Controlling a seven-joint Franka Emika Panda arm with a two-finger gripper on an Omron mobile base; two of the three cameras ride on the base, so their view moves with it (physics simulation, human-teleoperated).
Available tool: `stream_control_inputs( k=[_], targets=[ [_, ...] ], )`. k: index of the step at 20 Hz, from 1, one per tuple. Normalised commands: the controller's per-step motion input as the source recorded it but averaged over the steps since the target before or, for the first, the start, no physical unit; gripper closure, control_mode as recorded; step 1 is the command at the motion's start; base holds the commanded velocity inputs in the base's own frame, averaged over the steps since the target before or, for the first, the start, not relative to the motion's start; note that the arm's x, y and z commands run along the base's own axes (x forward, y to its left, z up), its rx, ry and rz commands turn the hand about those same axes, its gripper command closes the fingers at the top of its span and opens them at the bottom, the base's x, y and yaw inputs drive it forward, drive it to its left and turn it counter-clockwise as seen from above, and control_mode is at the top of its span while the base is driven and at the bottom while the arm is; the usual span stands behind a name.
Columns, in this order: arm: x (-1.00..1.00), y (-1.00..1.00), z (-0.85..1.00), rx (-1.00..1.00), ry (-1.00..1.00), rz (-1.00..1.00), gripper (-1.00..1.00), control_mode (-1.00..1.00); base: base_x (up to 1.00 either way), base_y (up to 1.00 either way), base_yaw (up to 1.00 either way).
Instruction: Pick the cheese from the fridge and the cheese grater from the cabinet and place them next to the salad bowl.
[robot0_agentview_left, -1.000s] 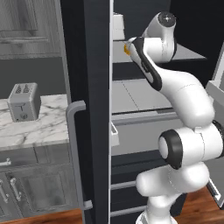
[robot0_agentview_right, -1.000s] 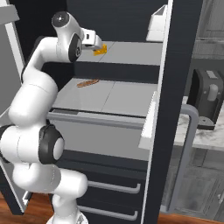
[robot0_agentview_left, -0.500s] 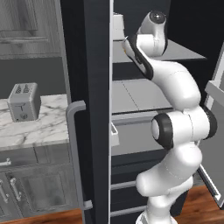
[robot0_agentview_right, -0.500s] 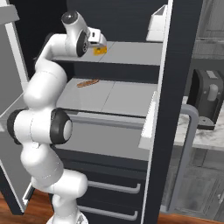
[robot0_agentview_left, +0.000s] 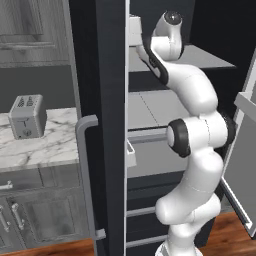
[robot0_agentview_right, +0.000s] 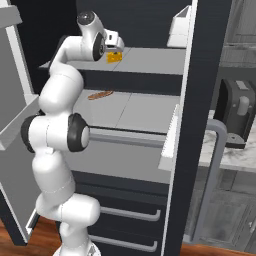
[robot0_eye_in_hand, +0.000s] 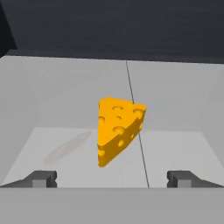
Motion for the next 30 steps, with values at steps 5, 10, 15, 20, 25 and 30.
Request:
stream_control_inputs(
  k=[5,10,15,20,25,30],
  targets=[
    [0.34,0.05,-0.17,0.0,0.01,0.0,-1.0,-1.0,0.0,0.0,0.0],
    [0.28,0.0,-0.15,-0.01,0.02,0.0,-1.0,-1.0,0.0,0.0,0.0],
    [0.28,0.0,-0.17,-0.02,0.0,0.0,-1.0,-1.0,0.0,0.0,0.0],
    [0.29,0.0,-0.15,-0.02,0.01,0.0,-1.0,-1.0,0.0,0.0,0.0],
    [0.23,0.0,-0.13,-0.02,0.01,0.0,1.0,-1.0,0.0,0.0,0.0],
    [0.04,0.0,-0.21,0.0,0.11,0.0,1.0,-1.0,0.0,0.0,0.0]
  ],
)
